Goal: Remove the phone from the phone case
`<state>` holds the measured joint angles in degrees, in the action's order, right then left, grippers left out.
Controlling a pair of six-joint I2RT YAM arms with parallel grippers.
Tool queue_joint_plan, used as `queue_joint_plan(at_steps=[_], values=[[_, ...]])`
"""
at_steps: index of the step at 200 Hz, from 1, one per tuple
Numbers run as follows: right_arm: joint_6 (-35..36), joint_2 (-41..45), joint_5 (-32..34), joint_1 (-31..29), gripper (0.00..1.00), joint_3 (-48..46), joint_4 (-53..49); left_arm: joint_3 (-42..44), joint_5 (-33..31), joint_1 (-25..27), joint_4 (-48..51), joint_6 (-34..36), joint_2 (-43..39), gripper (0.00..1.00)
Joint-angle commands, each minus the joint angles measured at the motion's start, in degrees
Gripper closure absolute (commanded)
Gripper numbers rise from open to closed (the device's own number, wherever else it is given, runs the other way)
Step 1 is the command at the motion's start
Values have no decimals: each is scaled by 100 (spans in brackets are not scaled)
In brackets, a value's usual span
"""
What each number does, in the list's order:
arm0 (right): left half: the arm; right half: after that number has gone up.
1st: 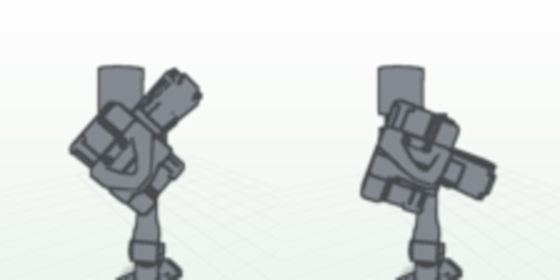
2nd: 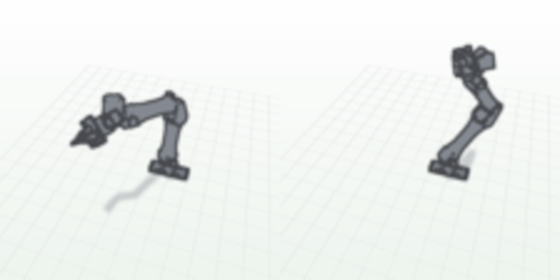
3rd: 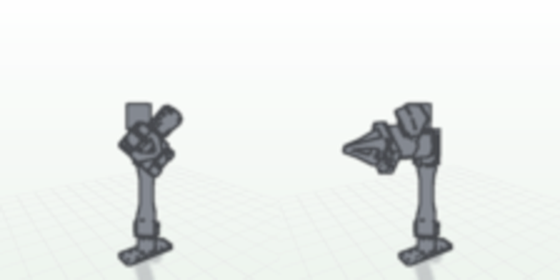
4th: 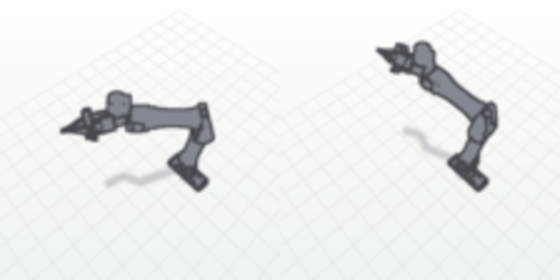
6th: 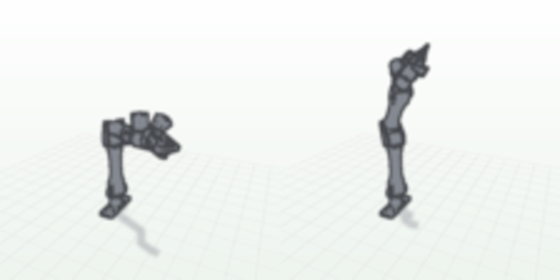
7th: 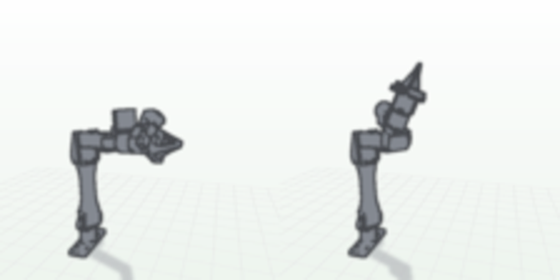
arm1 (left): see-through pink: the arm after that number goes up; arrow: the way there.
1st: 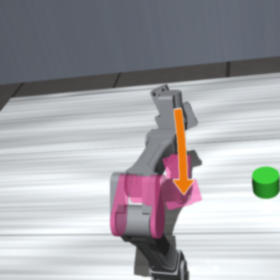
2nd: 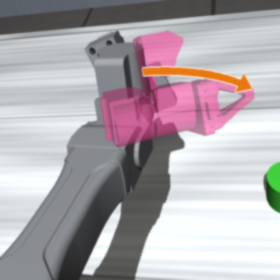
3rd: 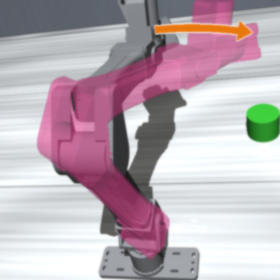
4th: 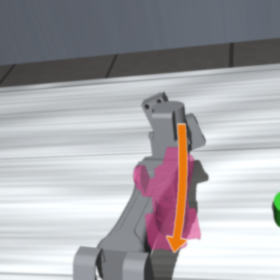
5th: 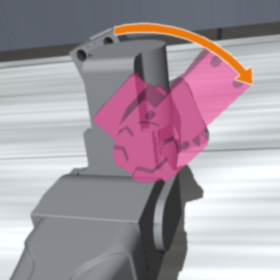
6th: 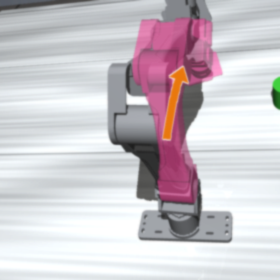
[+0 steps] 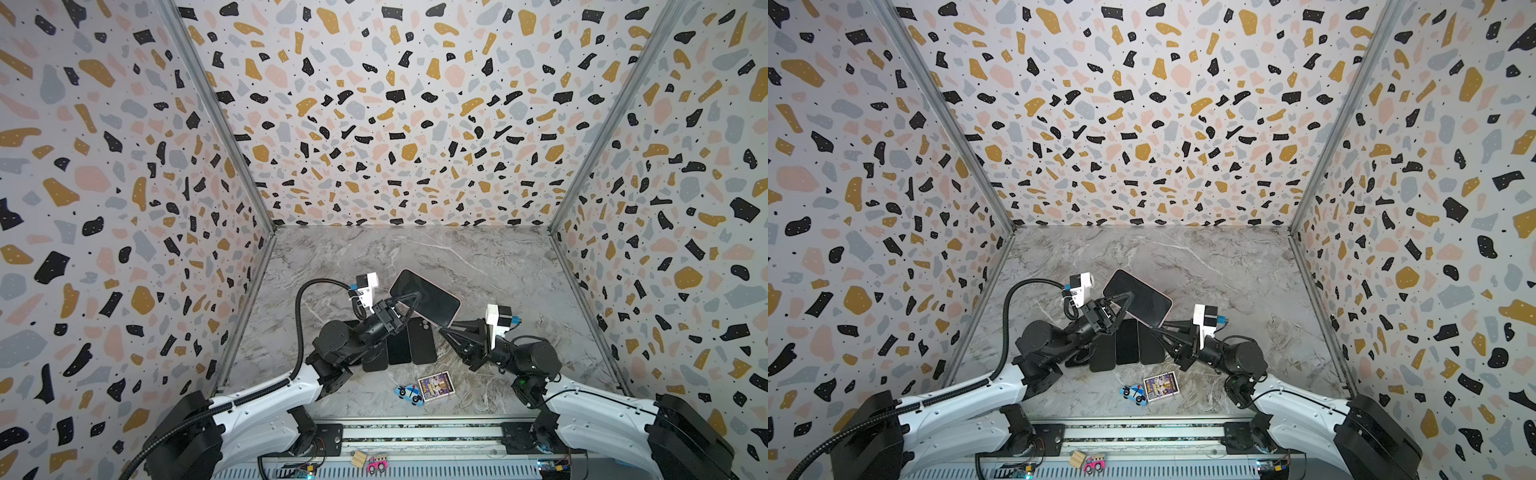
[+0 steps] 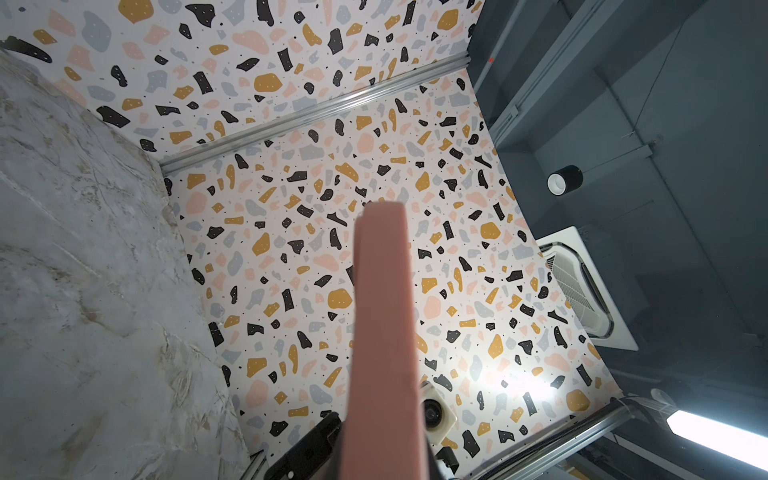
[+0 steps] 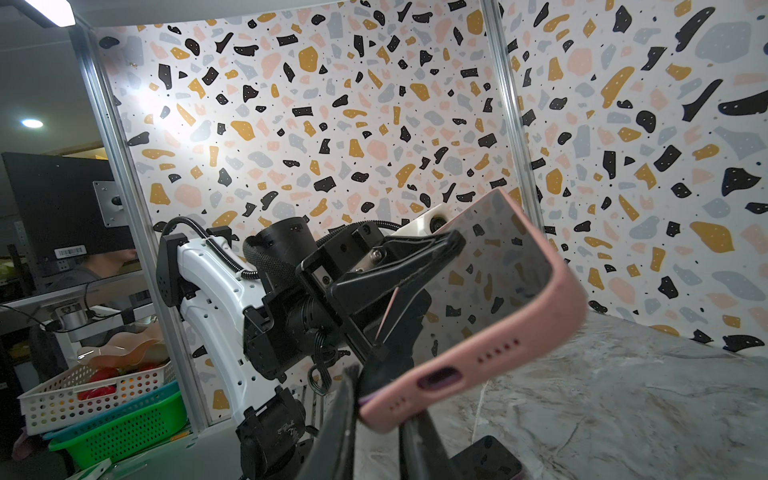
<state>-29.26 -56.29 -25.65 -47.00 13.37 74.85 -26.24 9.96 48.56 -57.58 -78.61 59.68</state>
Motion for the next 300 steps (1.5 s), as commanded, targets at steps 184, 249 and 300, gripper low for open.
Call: queue_joint_plan(at_steps=[184, 249, 300], values=[[1736, 171, 1404, 34, 100, 798, -1385, -269, 628, 181, 256, 213, -141, 100], [1569, 32, 1725, 108, 100, 933, -1548, -284, 778, 216, 149, 232, -97, 100], [1216, 231, 1571, 226, 99, 544, -1183, -260, 640, 191, 189, 334, -261, 100]])
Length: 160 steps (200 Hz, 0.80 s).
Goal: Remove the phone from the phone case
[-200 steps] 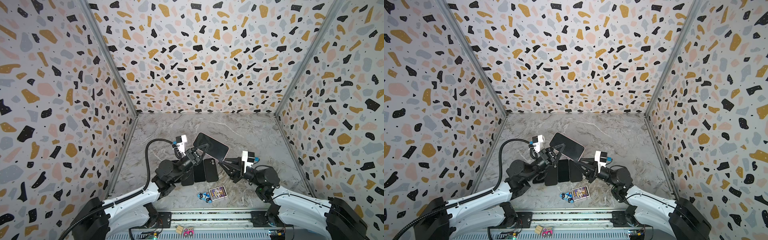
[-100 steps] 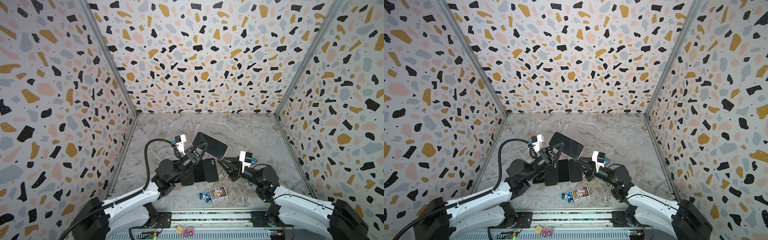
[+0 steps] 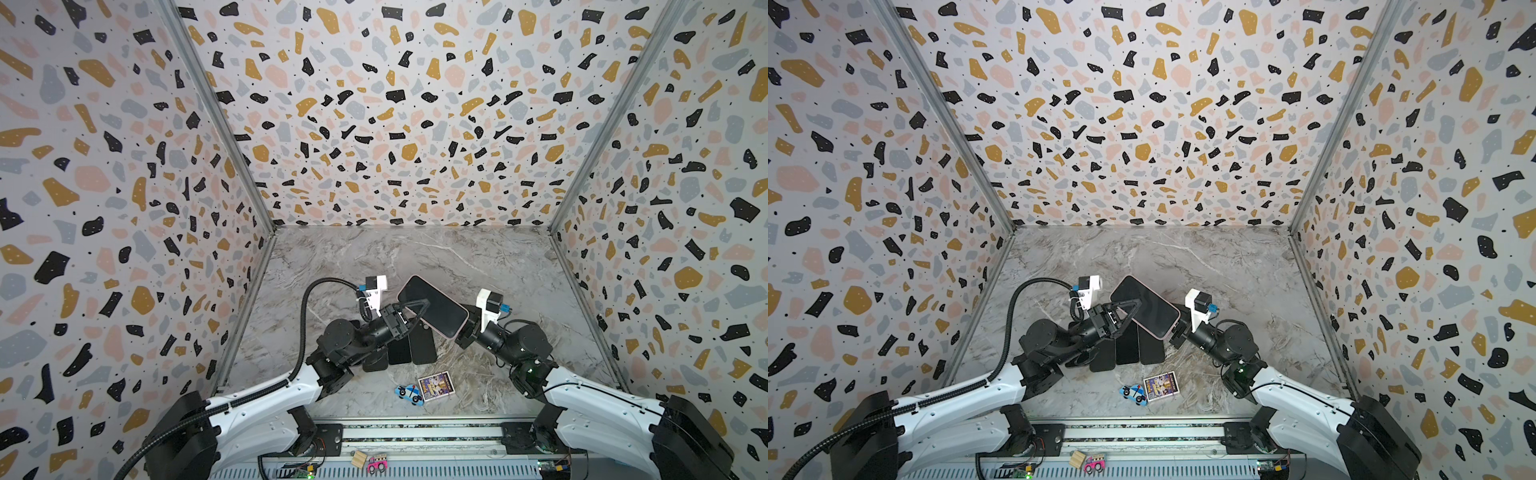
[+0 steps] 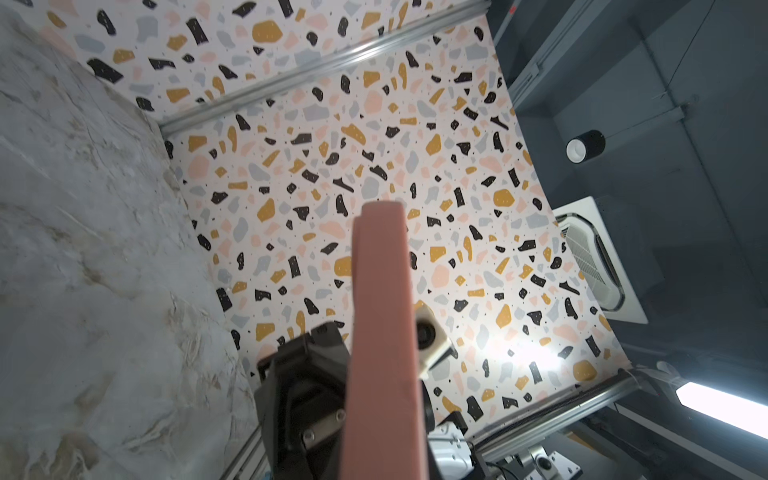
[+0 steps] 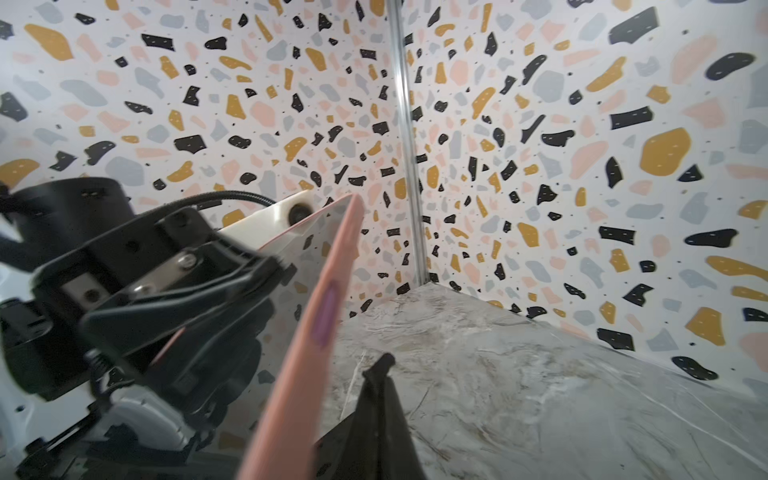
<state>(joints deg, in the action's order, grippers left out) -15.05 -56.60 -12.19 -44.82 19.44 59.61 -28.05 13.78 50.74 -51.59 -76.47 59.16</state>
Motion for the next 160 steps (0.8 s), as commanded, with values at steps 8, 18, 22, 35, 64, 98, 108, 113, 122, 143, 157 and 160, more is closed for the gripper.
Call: queue_joint_plan(at_steps=[8, 18, 22, 35, 64, 98, 108, 113, 122, 143, 157, 160], values=[[-281, 386, 200, 40, 96, -249, 411, -139, 273, -54, -366, 131, -235, 100], [-350, 575, 131, 92, 91, -457, 467, -233, 311, -107, -298, 177, -271, 100], [-365, 665, 88, 115, 88, -524, 438, -283, 344, -152, -251, 206, -288, 100], [-388, 1009, 12, 209, 80, -693, 190, -465, 504, -286, -69, 299, -333, 100], [-494, 1893, -325, 639, 63, -932, -719, -908, 1185, -751, 579, 859, -484, 100], [-583, 2519, -1476, 1479, 53, -739, -1927, -1756, 2653, -1354, 1988, 2164, -398, 100], [-643, 2502, -1924, 1702, 52, -585, -2155, -1987, 3049, -1453, 2490, 2703, -347, 100], [-641, 2469, -2199, 1783, 51, -493, -2224, -2104, 3211, -1503, 2801, 3019, -315, 100], [-607, 2375, -2648, 1904, 50, -295, -2404, -2328, 3416, -1602, 3450, 3579, -276, 100], [-218, 2094, -3373, 1964, 49, 264, -3130, -2999, 3463, -1815, 5531, 5359, -197, 100], [128, 1854, -3601, 1967, 48, 666, -3781, -3119, 3702, -2044, 5893, 5743, -168, 100], [199, 1806, -3632, 1968, 48, 718, -3901, -3112, 3754, -2072, 5888, 5789, -160, 100]])
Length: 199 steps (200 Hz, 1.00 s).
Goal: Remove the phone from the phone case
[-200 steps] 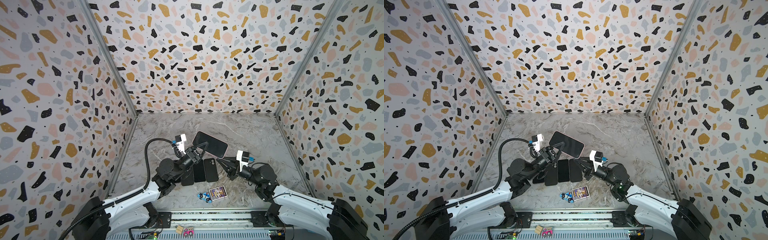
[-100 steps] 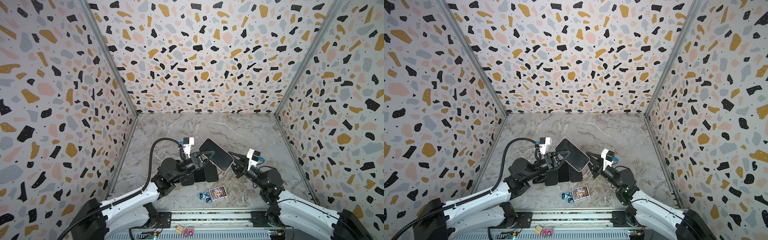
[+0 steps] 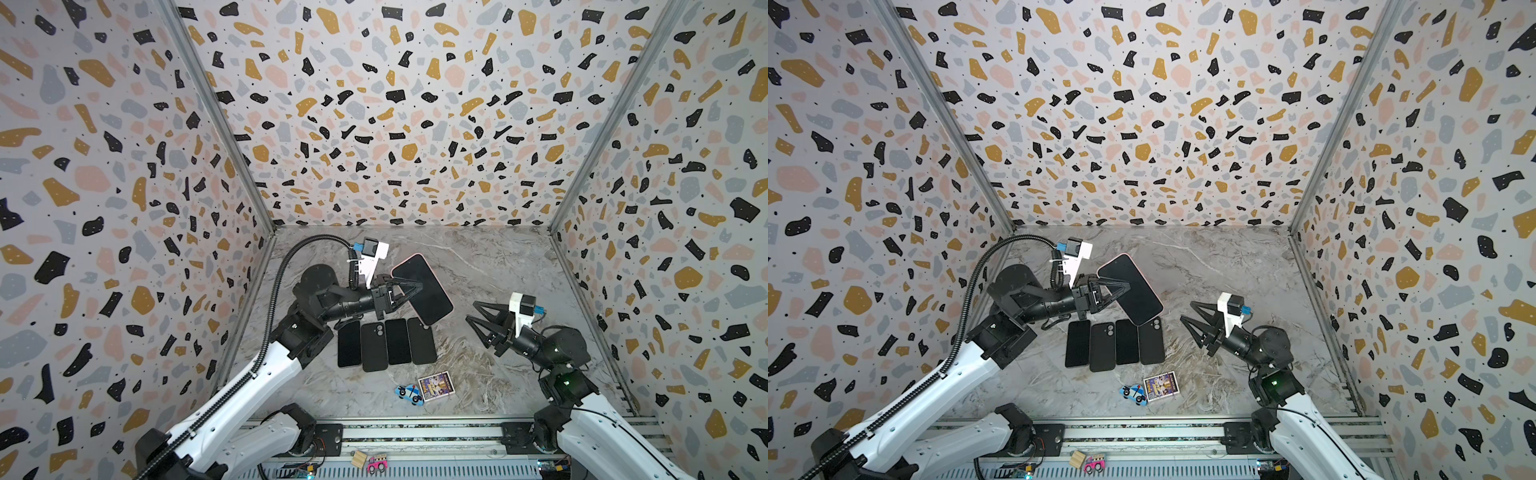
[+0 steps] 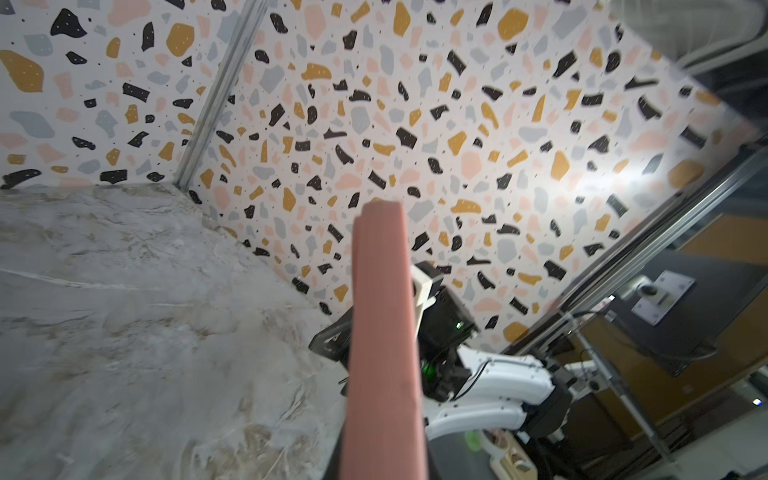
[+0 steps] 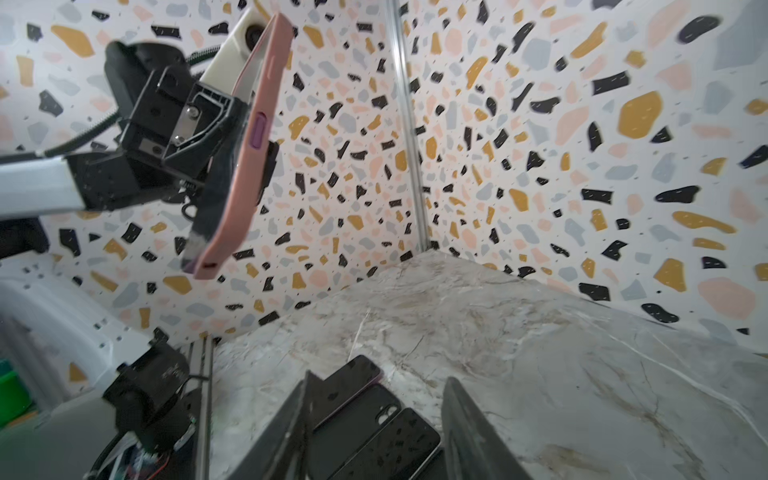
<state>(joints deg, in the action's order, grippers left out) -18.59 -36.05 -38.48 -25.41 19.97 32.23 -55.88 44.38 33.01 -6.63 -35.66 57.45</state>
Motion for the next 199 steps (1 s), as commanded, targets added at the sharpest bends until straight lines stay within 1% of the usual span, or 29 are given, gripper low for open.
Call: queue_joint_plan(at_steps=[1, 12, 33, 42, 59, 76, 101, 120, 154, 199], values=[[578, -268, -1016, 23, 48, 692, -1200, -333, 707, -311, 1406, 1732, 11, 100], [775, -442, -1082, 23, 48, 851, -1444, -387, 807, -416, 1633, 2031, 43, 100], [999, -829, -1408, 11, 48, 964, -1420, -423, 1173, -428, 1710, 2293, 154, 100], [1127, -1032, -1561, 14, 48, 1036, -1407, -487, 1343, -431, 1910, 2543, 215, 100], [1483, -1417, -1758, -15, 48, 1201, -1507, -630, 1453, -432, 2385, 3042, 262, 100], [1911, -1841, -2080, -151, 49, 1388, -1637, -635, 1555, -435, 2422, 3102, 275, 100], [2624, -2172, -2125, -588, 52, 1813, -2245, -517, 1543, -433, 2310, 3115, 199, 100], [2600, -2178, -2230, -754, 52, 1800, -2011, -442, 1498, -434, 2254, 3079, 186, 100], [2491, -2261, -2500, -849, 52, 1730, -1729, -448, 1505, -429, 2219, 3051, 161, 100], [2460, -2400, -2465, -983, 53, 1745, -1606, -361, 1549, -425, 2063, 2912, 179, 100]])
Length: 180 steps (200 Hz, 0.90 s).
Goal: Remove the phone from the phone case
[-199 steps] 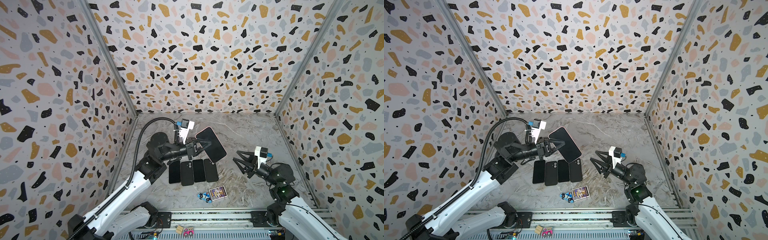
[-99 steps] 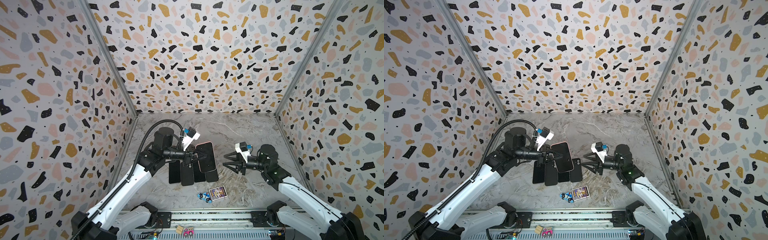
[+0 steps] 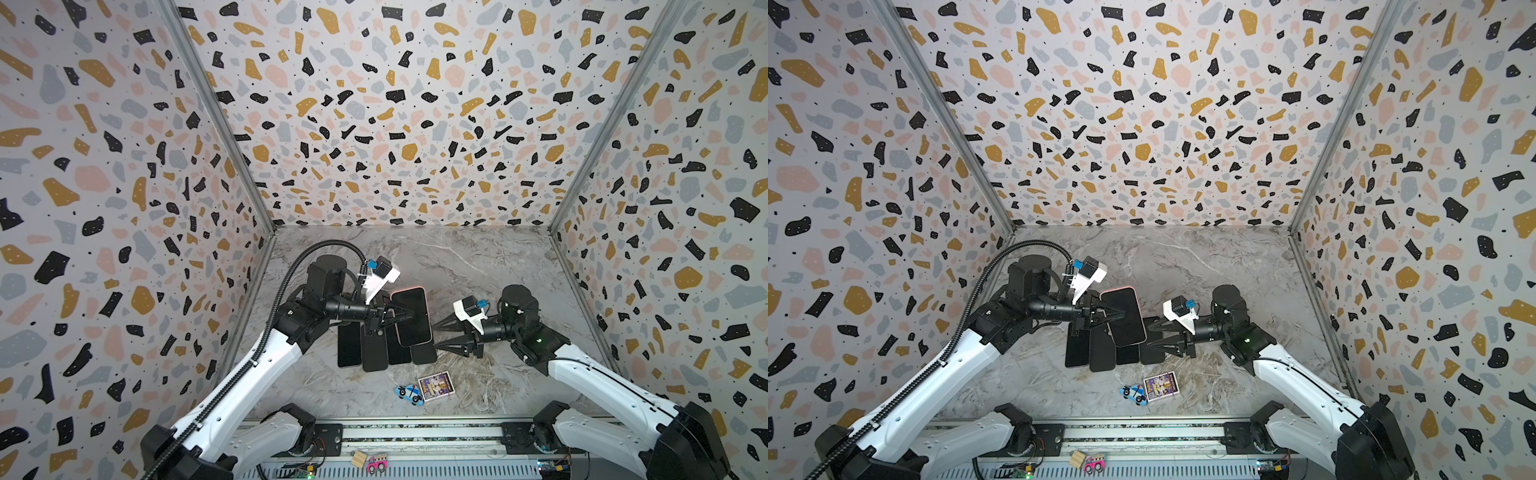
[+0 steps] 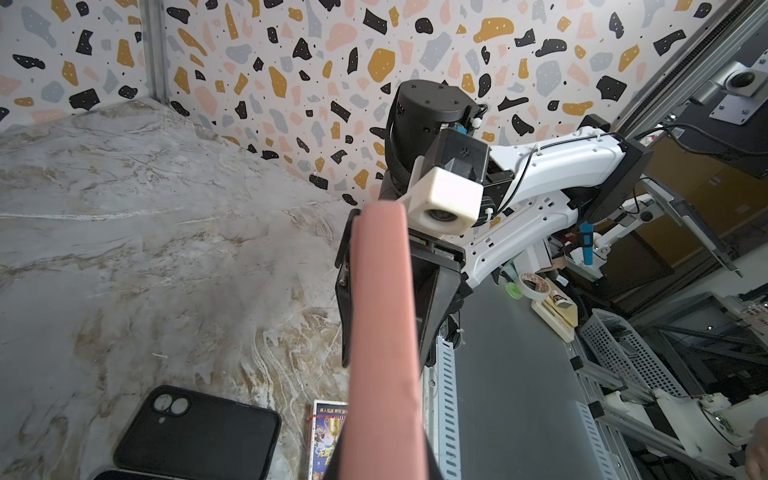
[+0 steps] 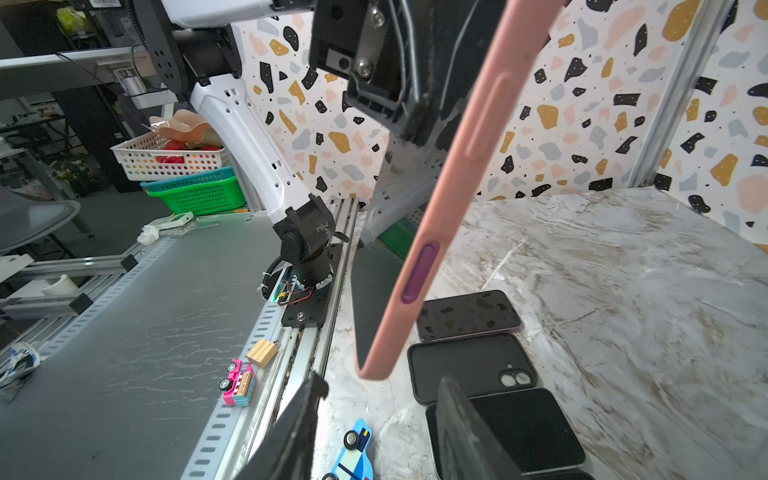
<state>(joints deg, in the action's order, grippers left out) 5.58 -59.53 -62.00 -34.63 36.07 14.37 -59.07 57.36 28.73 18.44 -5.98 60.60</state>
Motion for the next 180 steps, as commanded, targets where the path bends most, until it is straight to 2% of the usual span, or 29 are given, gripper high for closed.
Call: queue_joint_plan(at_steps=[1, 180], values=[[41, -60, -112, -61, 53, 140, 180, -38, 250, 2, -450, -54, -136, 100], [-312, -380, -355, -110, 57, 356, 562, 97, 250, 4, -627, -181, -118, 100]])
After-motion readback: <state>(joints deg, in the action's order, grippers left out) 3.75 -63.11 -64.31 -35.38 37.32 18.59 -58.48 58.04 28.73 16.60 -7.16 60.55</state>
